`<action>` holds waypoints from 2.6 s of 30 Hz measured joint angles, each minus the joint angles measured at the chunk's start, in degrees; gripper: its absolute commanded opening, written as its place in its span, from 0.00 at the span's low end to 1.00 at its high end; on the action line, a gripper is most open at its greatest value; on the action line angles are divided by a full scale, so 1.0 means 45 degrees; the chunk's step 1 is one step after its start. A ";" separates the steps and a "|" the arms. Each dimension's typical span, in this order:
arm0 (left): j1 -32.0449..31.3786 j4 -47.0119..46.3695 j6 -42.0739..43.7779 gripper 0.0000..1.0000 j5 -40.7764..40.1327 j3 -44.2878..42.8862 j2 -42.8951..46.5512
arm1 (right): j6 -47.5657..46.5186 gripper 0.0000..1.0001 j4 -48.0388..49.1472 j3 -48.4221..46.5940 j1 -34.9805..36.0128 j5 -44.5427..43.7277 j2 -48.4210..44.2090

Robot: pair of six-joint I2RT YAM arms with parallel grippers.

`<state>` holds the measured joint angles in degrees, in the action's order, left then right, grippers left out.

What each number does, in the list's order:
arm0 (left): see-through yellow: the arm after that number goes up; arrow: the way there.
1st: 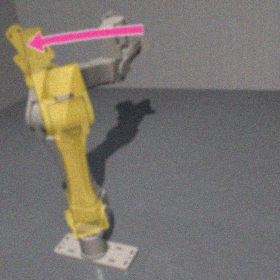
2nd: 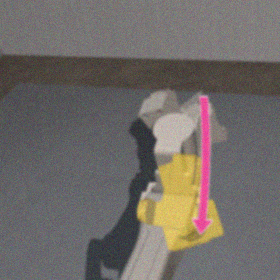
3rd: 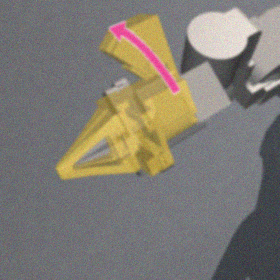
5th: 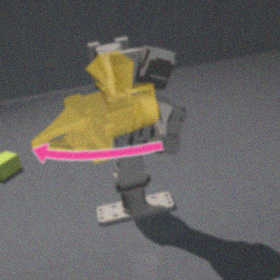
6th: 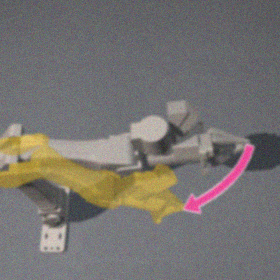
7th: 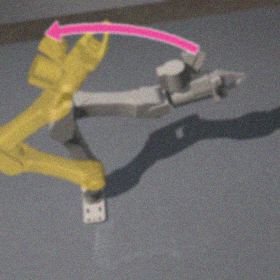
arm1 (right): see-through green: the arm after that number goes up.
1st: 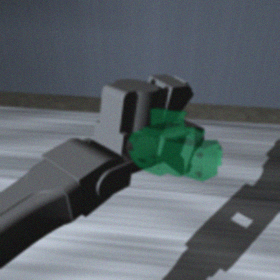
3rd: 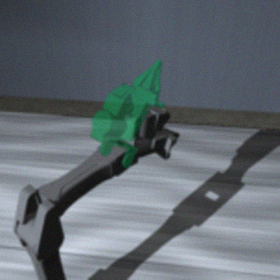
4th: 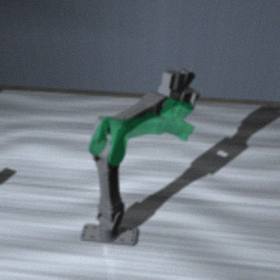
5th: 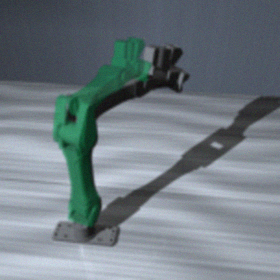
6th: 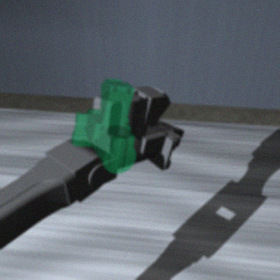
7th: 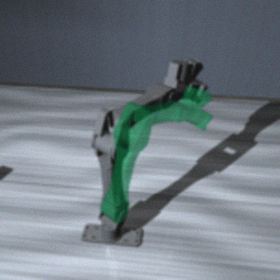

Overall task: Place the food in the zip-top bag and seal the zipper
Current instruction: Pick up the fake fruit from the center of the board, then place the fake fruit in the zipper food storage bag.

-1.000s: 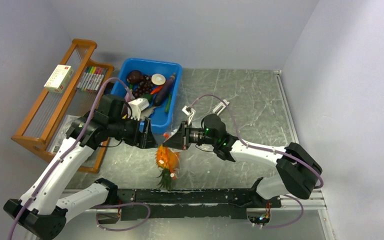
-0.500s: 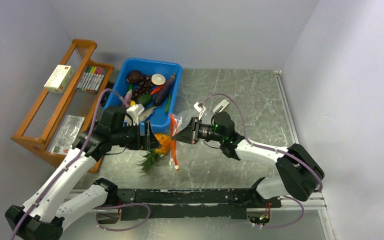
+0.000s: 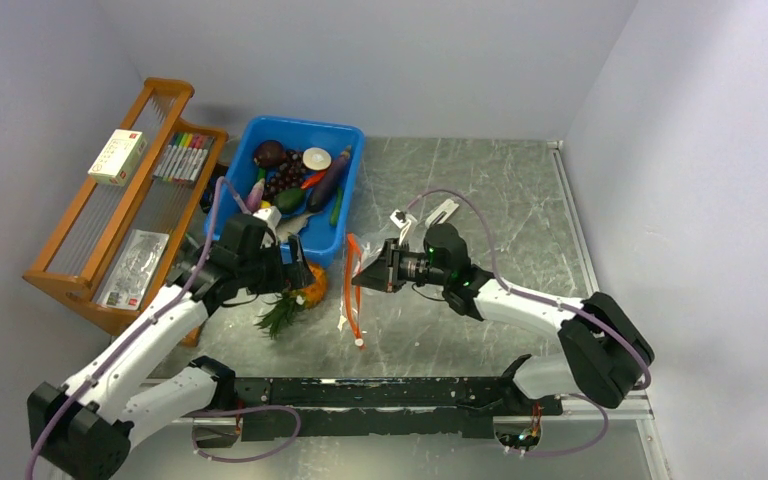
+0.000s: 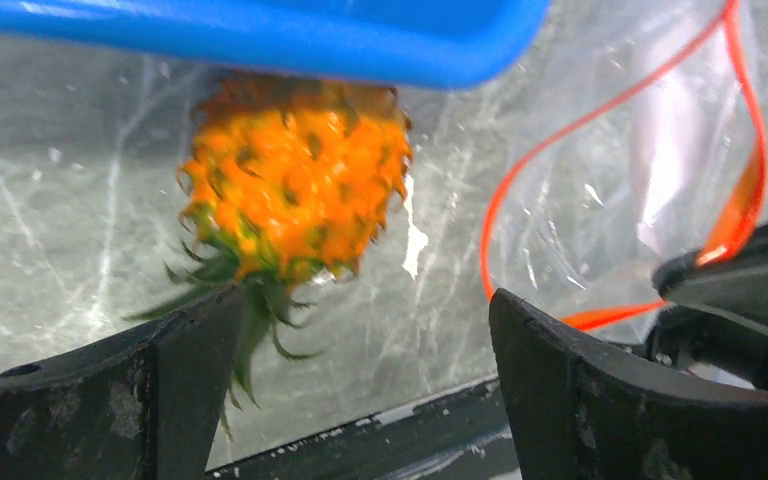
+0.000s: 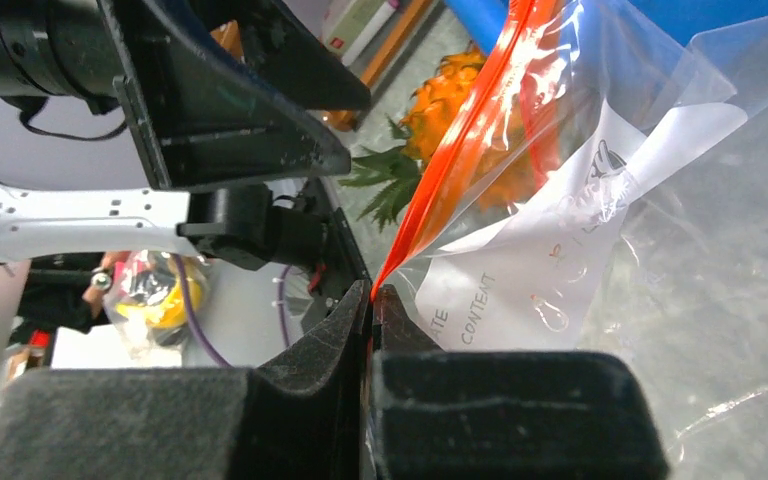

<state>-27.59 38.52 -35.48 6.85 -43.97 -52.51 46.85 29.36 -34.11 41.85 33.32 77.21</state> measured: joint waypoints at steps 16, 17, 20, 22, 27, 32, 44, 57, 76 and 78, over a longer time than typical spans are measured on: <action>0.0000 -0.0787 0.2249 0.93 -0.0466 -0.0452 -0.3099 | -0.2244 0.00 -0.3565 -0.1020 -0.1622 -0.0010 -0.1311; 0.0000 -0.0826 0.2273 0.92 -0.0529 -0.0452 -0.3322 | -0.2244 0.00 -0.3585 -0.1020 -0.1622 -0.0010 -0.1316; 0.0000 -0.0899 0.2327 0.86 -0.0695 -0.0447 -0.3949 | -0.2288 0.00 -0.3653 -0.1020 -0.1622 0.0005 -0.1316; 0.0000 -0.1044 0.2351 0.83 -0.0724 -0.0389 -0.4056 | -0.2331 0.00 -0.3725 -0.1020 -0.1622 0.0049 -0.1316; -0.0015 -0.1350 0.2327 0.63 -0.0714 -0.0112 -0.4022 | -0.2385 0.00 -0.3857 -0.1035 -0.1632 0.0097 -0.1316; -0.0311 -0.1360 0.2157 0.49 -0.0753 0.0034 -0.3696 | -0.2395 0.00 -0.3895 -0.1069 -0.1642 0.0170 -0.1316; -0.0593 -0.0971 0.1044 0.39 0.0733 0.0087 -0.0228 | -0.2516 0.00 -0.4391 -0.1069 -0.1671 0.0243 -0.1700; -0.0597 -0.3745 -0.0359 0.40 0.4979 0.1234 0.1666 | -0.2113 0.00 -0.3366 -0.1491 -0.1700 0.2055 -0.1719; -0.0597 -0.4143 0.0185 0.32 0.4143 0.1268 0.0831 | -0.3419 0.00 -0.5139 -0.3614 0.0073 0.2681 -0.0981; -0.0597 -0.3813 0.0223 0.31 0.3565 0.0996 0.1015 | -0.3633 0.00 -0.5571 -0.3735 0.0141 0.2419 -0.0918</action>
<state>-30.28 21.37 -34.48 22.90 -39.48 -47.94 30.50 4.29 -50.92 42.48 44.21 73.08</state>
